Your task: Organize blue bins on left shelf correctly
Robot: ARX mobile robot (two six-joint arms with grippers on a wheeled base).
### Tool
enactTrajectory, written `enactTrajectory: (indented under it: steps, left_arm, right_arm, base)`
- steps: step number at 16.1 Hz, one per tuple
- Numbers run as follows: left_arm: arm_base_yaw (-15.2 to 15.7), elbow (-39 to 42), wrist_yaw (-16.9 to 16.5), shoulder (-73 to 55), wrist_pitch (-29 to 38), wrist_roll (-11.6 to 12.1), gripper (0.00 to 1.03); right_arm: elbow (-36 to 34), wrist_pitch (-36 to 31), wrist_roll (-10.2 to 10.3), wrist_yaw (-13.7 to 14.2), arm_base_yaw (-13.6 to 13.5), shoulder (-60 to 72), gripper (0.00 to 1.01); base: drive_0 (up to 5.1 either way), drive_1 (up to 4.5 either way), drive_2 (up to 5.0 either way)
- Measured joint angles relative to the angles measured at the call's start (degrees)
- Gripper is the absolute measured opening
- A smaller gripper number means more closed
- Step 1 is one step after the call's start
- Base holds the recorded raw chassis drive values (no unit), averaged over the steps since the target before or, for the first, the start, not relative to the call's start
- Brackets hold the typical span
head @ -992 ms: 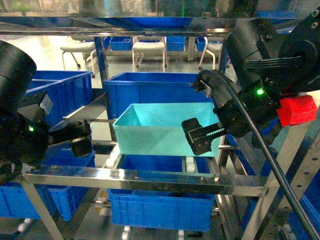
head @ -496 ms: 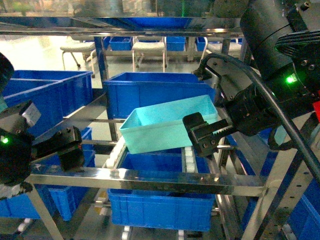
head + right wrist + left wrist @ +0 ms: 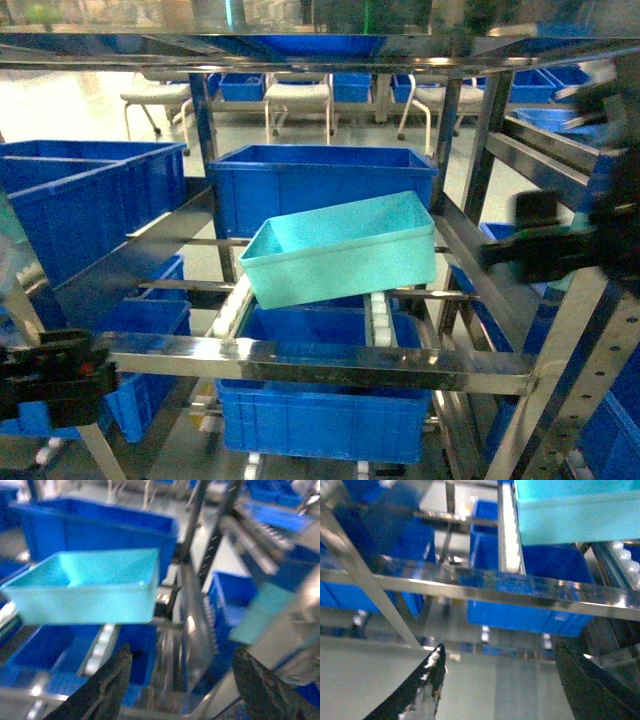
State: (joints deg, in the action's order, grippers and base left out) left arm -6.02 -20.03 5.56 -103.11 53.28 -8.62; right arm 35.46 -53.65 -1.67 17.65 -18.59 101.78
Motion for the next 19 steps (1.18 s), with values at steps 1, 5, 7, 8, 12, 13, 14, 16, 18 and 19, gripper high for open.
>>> enactTrajectory:
  steps: [1, 5, 7, 8, 12, 13, 14, 16, 18, 19]
  left_arm:
    - [1.07, 3.78, 0.04, 5.62, 13.79, 3.87, 0.48]
    - [1.70, 8.94, -1.70, 17.07, 20.70, 7.30, 0.15]
    - [4.96, 12.83, -4.66, 22.91, 17.18, 7.65, 0.02]
    - [6.19, 14.10, -5.11, 28.94, 14.82, 7.63, 0.02]
    - [5.97, 15.82, -5.53, 37.20, 4.87, 7.63, 0.02]
    - [5.97, 15.98, -5.55, 38.80, 3.52, 7.65, 0.02]
    - [5.97, 16.02, -5.55, 39.63, 2.99, 7.65, 0.02]
    - [5.97, 16.13, -5.53, 42.88, 1.18, 7.63, 0.02]
    - [5.97, 17.09, -5.53, 50.16, -3.15, 7.65, 0.02]
    - [5.99, 18.03, -5.53, 52.85, -6.25, 7.63, 0.02]
  right_arm:
    - [-5.70, -10.64, 0.66, -0.31, 3.06, -5.51, 0.44]
    - [-16.06, -13.64, 0.83, -5.22, 5.60, -14.91, 0.11]
    - [-21.73, -11.87, 0.85, -7.30, 8.63, -20.72, 0.02]
    - [-24.04, -10.88, 0.83, -8.90, 9.86, -25.86, 0.02]
    - [-27.54, -7.43, 0.85, -10.51, 11.61, -31.54, 0.02]
    - [-28.02, -6.93, 0.83, -10.78, 11.72, -32.39, 0.02]
    - [-28.24, -6.60, 0.85, -10.82, 11.93, -32.83, 0.02]
    - [-28.98, -5.38, 0.85, -11.28, 12.39, -34.69, 0.02]
    - [-30.80, -1.92, 0.85, -12.50, 13.46, -40.83, 0.02]
    - [-31.74, 0.48, 0.83, -13.35, 14.10, -44.02, 0.02]
  base:
    - [0.0, 0.00, 0.0]
    - [0.0, 0.00, 0.0]
    - [0.0, 0.00, 0.0]
    - [0.0, 0.00, 0.0]
    - [0.0, 0.00, 0.0]
    - [0.0, 0.00, 0.0]
    - [0.0, 0.00, 0.0]
    - [0.0, 0.00, 0.0]
    - [0.0, 0.00, 0.0]
    - [0.0, 0.00, 0.0]
